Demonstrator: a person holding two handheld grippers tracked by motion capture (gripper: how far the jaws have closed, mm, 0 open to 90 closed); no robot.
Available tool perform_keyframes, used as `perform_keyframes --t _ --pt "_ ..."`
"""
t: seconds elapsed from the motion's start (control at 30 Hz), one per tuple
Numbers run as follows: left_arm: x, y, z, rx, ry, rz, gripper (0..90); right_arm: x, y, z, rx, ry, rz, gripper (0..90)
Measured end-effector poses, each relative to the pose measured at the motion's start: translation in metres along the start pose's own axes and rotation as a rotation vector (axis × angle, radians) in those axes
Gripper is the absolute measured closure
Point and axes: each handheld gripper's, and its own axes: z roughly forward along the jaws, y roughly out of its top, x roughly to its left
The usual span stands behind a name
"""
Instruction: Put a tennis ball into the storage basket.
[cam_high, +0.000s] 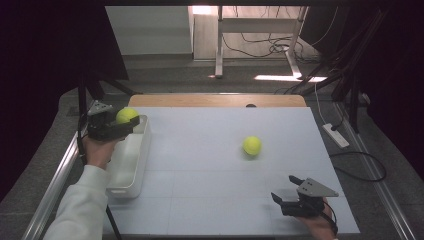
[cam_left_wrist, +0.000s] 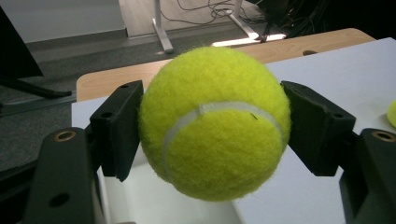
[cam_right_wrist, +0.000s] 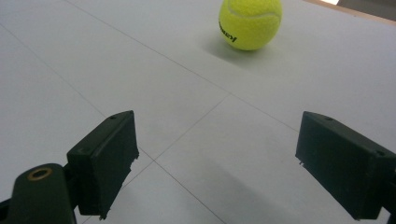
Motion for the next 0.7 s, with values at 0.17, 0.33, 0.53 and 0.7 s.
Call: perform_keyframes --t 0.17,0.33,0.53,0.7 --pt "0.005 -0.002 0.001 0.012 0.011 -0.007 26.7 0.000 0.000 0.000 0.000 -0.001 0.001 12.3" --pt "0.008 -0.003 0.003 0.023 0.019 -0.007 26.7 0.000 0.000 0.000 0.002 -0.001 0.000 12.3" --pt "0.012 -0.003 0.010 0.045 0.025 -0.013 26.7 0.000 0.000 0.000 0.003 -0.001 0.000 12.4" --pt "0.012 -0.004 0.017 0.062 0.033 -0.013 26.7 0.000 0.000 0.000 0.002 -0.002 0.003 12.3"
